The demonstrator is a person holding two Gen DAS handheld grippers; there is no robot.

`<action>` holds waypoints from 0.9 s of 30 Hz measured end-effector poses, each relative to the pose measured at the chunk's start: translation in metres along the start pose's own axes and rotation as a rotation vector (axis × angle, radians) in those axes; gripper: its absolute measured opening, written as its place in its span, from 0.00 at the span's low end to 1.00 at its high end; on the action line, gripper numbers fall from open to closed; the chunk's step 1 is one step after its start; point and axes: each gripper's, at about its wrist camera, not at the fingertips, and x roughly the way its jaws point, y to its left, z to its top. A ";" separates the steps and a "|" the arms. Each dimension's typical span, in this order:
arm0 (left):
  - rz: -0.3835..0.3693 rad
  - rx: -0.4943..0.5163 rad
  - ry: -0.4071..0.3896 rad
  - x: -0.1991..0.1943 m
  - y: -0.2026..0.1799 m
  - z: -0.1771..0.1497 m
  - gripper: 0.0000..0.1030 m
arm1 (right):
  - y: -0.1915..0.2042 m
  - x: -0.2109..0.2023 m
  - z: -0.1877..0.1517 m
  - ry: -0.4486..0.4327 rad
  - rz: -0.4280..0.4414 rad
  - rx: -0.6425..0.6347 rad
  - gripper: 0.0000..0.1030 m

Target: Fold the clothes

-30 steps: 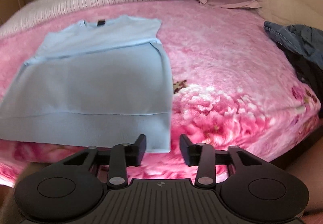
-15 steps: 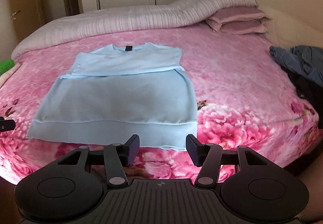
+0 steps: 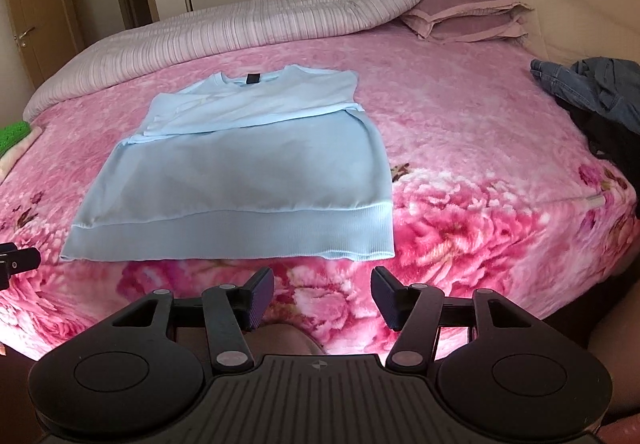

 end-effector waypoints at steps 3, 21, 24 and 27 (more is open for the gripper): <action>-0.001 0.000 0.007 0.004 0.001 0.002 0.35 | 0.002 0.002 0.002 -0.002 -0.004 -0.009 0.56; -0.021 -0.132 0.019 0.050 0.077 0.025 0.35 | -0.036 0.040 0.028 0.042 -0.086 0.068 0.56; -0.039 -0.167 0.034 0.061 0.091 0.026 0.35 | -0.039 0.050 0.031 0.057 -0.076 0.069 0.56; -0.035 -0.203 0.046 0.068 0.106 0.024 0.35 | -0.053 0.059 0.035 0.057 -0.048 0.102 0.56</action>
